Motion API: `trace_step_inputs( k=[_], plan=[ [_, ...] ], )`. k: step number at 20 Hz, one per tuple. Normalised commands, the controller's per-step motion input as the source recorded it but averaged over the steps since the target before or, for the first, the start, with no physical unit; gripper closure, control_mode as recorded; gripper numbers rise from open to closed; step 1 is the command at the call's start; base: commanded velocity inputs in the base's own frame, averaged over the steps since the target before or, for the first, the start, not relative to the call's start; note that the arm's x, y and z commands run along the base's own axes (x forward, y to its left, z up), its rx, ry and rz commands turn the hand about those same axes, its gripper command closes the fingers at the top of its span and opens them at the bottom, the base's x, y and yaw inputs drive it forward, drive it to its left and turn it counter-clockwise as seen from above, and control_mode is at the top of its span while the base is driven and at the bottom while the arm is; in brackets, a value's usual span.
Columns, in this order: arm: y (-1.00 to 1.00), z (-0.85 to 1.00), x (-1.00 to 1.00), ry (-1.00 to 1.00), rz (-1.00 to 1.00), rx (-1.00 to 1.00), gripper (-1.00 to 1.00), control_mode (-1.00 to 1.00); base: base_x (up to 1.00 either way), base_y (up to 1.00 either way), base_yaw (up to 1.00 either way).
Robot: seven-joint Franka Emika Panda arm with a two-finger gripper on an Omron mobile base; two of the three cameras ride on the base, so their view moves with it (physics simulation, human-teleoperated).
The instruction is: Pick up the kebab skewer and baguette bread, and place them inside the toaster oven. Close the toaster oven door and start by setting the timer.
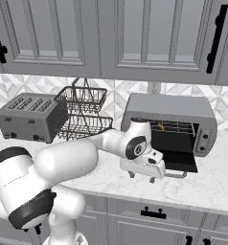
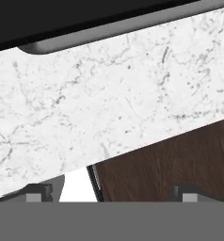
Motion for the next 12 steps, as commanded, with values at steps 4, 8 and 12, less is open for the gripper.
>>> trace_step_inputs(
  k=[4,8,12],
  plan=[
    [0.00,-0.13,0.00,0.00,0.09,0.13,-1.00,-1.00,0.00,0.00,0.00],
    [0.00,-0.06,0.14,0.00,0.00,0.13,-1.00,-1.00,0.00,0.00,0.00],
    [0.00,-0.24,0.34,-0.01,0.00,0.02,-1.00,-1.00,0.00,0.00,0.00]
  ],
)
